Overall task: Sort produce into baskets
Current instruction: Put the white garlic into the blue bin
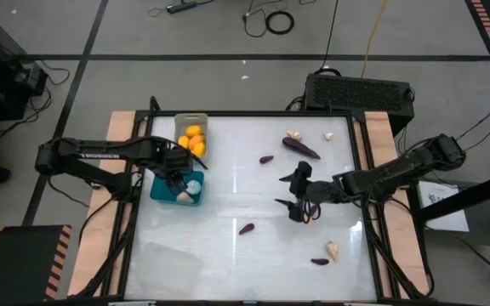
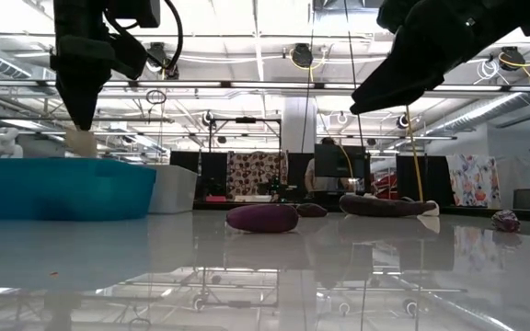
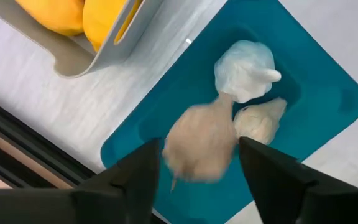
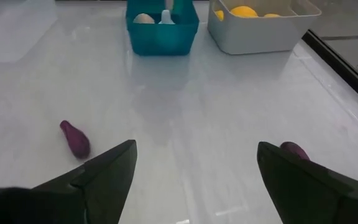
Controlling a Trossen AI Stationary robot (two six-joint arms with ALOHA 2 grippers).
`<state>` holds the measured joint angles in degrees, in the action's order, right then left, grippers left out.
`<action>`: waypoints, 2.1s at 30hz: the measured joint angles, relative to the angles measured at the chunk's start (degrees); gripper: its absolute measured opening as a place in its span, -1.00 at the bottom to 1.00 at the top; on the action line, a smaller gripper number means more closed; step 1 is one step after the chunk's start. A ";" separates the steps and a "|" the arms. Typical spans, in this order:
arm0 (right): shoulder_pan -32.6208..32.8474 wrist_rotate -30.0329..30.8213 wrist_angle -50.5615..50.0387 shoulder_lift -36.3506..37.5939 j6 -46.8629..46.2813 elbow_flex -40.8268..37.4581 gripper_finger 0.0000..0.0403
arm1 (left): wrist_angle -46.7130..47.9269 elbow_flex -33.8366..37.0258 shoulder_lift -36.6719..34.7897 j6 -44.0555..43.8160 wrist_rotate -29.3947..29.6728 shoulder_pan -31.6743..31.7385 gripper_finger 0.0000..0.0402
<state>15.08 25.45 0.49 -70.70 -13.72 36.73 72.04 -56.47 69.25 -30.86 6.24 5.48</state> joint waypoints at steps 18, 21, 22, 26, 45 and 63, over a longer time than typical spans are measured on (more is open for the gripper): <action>-11.48 2.25 -10.70 4.87 -2.82 6.87 0.61 | -54.68 8.04 0.00 22.06 8.84 -1.71 0.35; -14.67 6.45 -20.63 5.21 -4.15 11.47 0.61 | -86.07 16.83 0.10 27.90 7.92 -1.92 0.35; -15.92 8.26 -23.79 5.25 -4.84 12.82 0.61 | -95.71 19.58 0.61 29.31 6.99 -1.65 0.35; -22.75 9.43 -32.04 5.29 -6.88 15.61 0.61 | -115.39 26.85 -0.01 32.22 4.21 2.01 0.35; -52.49 -7.54 -25.59 -2.55 -15.45 10.33 0.61 | -98.75 27.98 -6.49 31.74 -13.55 11.39 0.35; -52.02 -10.72 -11.82 -22.68 -21.90 10.23 0.61 | -87.31 27.98 -13.18 35.67 -13.17 11.39 0.35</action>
<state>-36.95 14.73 -11.33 -93.37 -35.62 46.96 -15.27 -28.49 56.07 4.81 -6.93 16.86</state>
